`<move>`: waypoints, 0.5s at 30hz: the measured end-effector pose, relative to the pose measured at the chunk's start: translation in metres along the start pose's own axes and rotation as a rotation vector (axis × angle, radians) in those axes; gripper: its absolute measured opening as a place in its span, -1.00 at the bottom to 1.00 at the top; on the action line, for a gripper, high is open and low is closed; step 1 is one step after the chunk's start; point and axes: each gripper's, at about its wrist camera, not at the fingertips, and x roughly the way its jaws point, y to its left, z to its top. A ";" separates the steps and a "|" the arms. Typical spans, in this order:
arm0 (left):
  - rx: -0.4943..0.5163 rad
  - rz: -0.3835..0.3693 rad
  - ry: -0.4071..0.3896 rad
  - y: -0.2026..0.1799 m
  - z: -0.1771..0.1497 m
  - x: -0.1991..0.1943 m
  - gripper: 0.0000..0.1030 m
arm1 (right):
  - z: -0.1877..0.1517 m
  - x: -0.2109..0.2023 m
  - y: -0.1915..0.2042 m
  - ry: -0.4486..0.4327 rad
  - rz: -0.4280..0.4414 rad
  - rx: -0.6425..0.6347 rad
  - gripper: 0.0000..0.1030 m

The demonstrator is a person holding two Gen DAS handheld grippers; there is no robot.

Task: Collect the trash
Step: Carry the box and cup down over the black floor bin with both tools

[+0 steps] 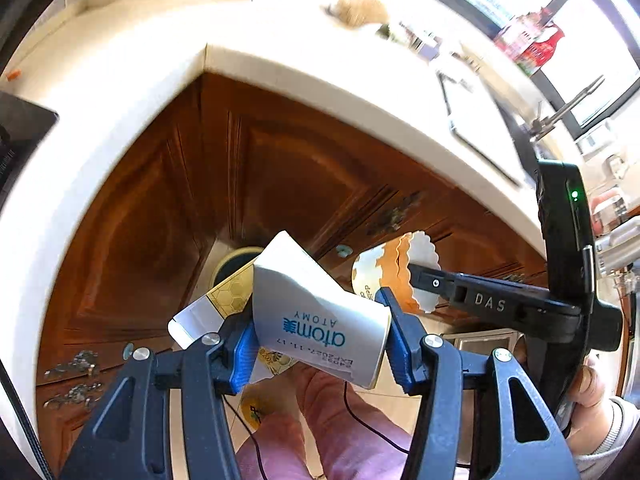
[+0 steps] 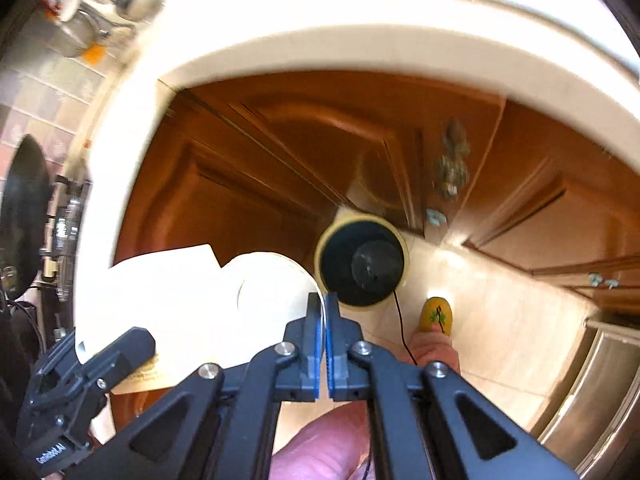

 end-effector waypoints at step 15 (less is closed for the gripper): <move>0.038 -0.035 -0.042 -0.028 -0.007 -0.078 0.02 | -0.022 -0.067 0.033 -0.065 0.051 -0.029 -0.97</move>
